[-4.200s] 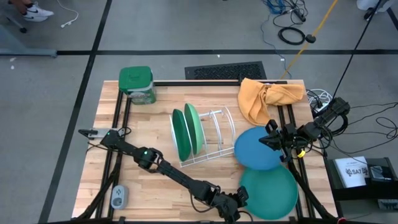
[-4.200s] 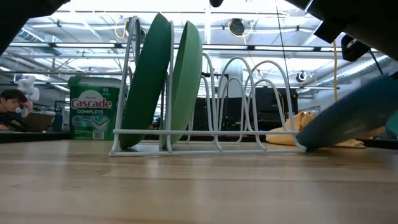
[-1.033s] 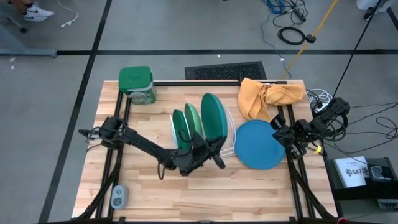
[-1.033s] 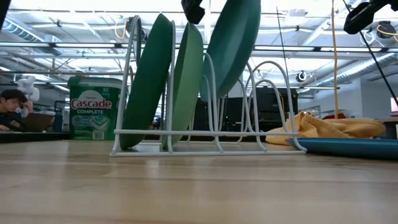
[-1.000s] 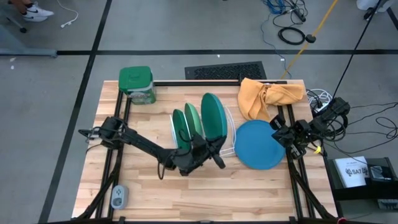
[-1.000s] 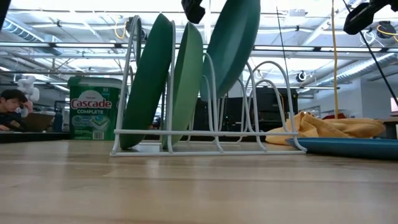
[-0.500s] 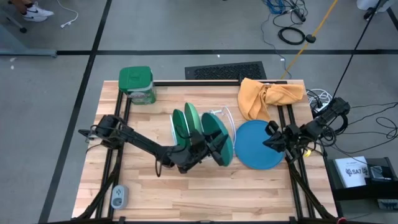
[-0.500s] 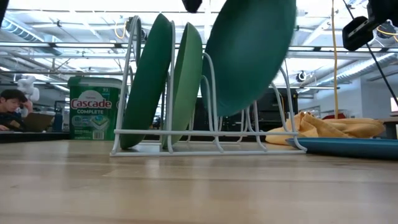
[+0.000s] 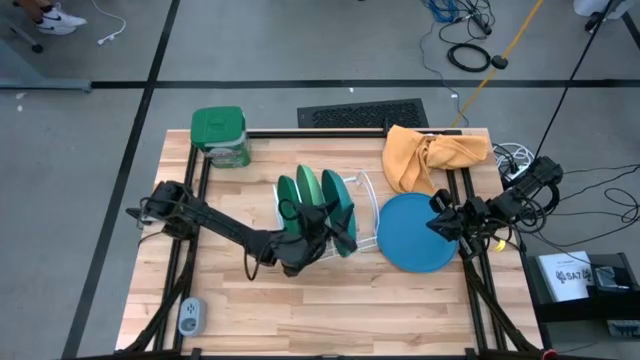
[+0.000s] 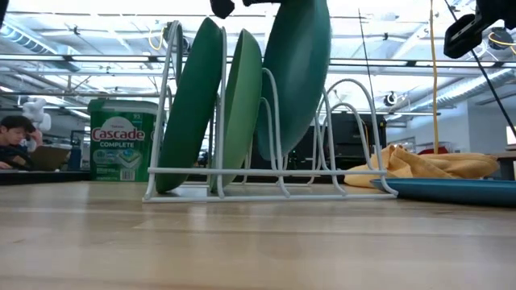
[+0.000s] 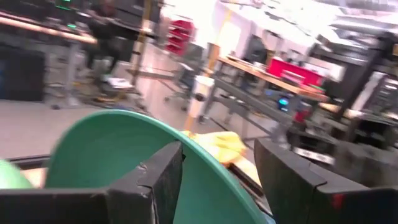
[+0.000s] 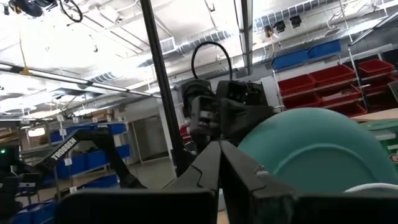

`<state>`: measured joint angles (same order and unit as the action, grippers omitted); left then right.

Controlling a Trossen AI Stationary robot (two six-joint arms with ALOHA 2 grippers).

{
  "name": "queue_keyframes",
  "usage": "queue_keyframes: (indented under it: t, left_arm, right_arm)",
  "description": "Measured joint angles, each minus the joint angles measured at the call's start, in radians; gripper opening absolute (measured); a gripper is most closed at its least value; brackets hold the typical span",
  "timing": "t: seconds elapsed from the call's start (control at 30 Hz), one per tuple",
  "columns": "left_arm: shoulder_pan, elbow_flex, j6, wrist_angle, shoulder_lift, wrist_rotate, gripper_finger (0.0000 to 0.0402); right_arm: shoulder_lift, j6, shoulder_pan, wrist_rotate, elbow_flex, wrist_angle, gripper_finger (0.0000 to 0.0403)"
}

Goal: Sort dishes
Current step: Put the dark green plate in the dish rack

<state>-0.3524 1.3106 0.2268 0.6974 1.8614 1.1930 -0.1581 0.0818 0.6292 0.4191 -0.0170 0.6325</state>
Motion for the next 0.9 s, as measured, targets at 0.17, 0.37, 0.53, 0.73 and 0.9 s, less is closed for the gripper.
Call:
queue_keyframes:
  t: [0.17, 0.37, 0.53, 0.73, 0.9]
  left_arm:
    - [0.022, 0.000, 0.001, -0.009, 0.000, 0.011, 0.0200]
    - [0.039, 0.000, 0.079, -0.064, 0.000, -0.011, 0.0218]
    - [0.045, 0.002, 0.111, -0.098, -0.001, -0.020, 0.0269]
    - [0.052, 0.002, 0.155, -0.105, -0.001, 0.039, 0.0307]
    - [0.051, 0.002, 0.213, -0.074, -0.019, -0.033, 0.0309]
  right_arm:
    - [0.000, 0.001, 0.000, 0.000, 0.000, -0.008, 0.0004]
    - [0.000, 0.000, 0.000, 0.000, 0.000, -0.007, 0.0004]
    - [0.000, -0.014, 0.000, 0.000, 0.000, 0.007, 0.0004]
    - [0.000, -0.019, 0.000, -0.001, 0.000, 0.015, 0.0004]
    - [0.000, -0.019, 0.000, -0.002, 0.000, 0.015, 0.0004]
